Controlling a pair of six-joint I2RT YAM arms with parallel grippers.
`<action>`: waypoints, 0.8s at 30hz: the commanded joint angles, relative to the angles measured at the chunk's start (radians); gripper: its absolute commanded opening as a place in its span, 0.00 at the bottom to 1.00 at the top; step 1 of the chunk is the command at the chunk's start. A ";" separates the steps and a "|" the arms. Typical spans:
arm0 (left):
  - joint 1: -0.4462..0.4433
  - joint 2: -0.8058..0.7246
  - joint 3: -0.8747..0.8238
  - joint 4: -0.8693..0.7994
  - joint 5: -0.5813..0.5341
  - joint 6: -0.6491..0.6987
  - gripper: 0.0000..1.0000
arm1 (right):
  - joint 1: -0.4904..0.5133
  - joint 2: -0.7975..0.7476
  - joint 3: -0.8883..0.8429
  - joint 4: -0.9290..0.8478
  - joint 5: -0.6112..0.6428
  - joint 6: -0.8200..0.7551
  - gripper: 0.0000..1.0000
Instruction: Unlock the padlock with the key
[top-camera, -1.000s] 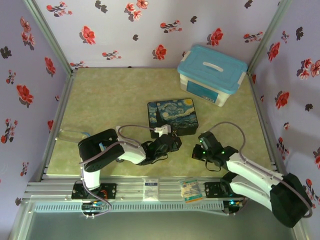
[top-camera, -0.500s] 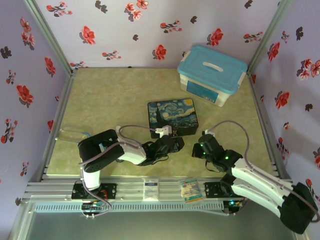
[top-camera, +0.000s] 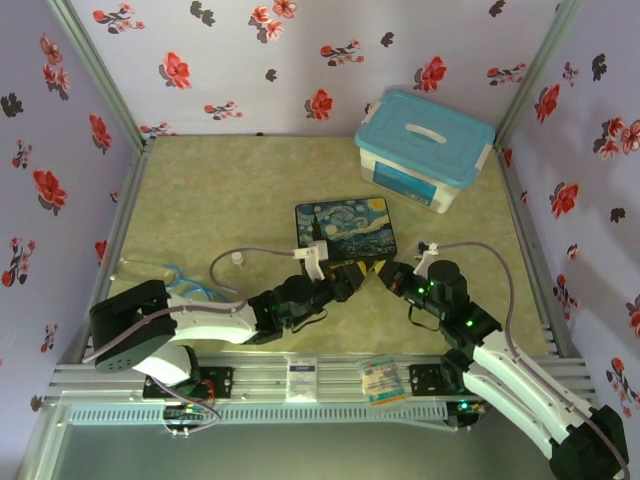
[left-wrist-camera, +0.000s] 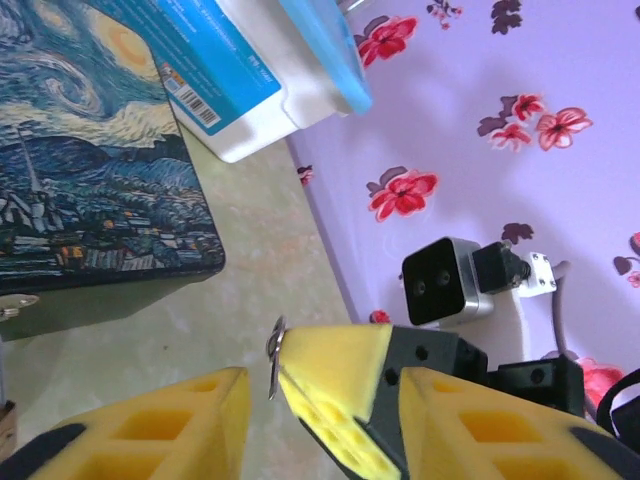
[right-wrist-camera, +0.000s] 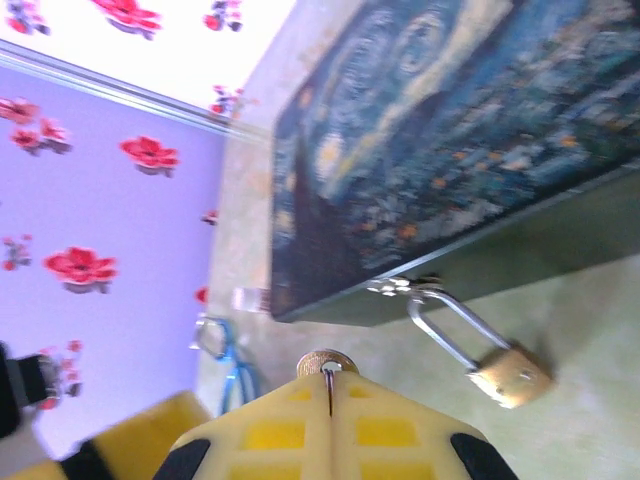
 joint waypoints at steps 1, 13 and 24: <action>-0.021 0.030 -0.010 0.122 -0.022 0.037 0.53 | -0.005 -0.001 0.014 0.134 -0.051 0.100 0.00; -0.050 0.066 0.015 0.167 -0.160 0.109 0.39 | 0.002 -0.040 -0.035 0.209 -0.084 0.205 0.00; -0.028 0.082 0.056 0.139 -0.157 0.142 0.44 | 0.040 -0.057 -0.054 0.218 -0.100 0.227 0.00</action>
